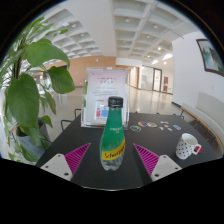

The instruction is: Pour water

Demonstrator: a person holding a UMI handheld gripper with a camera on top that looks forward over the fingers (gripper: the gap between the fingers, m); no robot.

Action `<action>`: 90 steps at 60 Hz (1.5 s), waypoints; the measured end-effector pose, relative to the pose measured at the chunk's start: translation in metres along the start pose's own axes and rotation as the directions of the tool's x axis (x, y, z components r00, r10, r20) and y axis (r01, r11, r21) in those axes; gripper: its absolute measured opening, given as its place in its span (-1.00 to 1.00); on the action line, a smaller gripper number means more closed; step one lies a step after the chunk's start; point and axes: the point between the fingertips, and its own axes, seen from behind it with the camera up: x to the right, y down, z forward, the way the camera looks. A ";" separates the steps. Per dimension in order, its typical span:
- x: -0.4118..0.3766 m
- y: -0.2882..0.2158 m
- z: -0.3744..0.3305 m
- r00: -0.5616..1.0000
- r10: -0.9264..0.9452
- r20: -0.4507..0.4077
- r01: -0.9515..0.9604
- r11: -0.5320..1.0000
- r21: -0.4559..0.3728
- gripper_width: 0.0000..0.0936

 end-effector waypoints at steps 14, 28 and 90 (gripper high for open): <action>0.009 -0.002 0.051 0.997 -0.050 -0.055 0.052 0.998 0.032 0.42; 0.002 -0.006 0.048 0.999 -0.052 -0.012 0.052 0.997 0.064 -0.02; 0.198 -0.117 -0.009 -0.535 0.694 0.482 -0.822 -0.295 -0.487 -0.12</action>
